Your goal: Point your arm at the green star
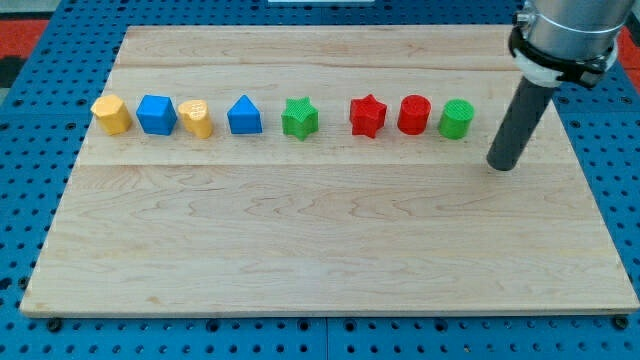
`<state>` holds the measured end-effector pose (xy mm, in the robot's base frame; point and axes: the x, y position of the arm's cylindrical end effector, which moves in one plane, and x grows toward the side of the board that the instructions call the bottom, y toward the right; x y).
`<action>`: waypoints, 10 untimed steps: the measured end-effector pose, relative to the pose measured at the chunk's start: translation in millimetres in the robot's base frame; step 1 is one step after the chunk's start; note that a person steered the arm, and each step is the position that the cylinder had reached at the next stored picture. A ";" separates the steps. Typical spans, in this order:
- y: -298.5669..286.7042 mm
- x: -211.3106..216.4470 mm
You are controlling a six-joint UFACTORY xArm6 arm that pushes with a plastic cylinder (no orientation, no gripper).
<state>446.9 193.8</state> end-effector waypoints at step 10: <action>-252.8 -19.1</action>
<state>427.8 -59.0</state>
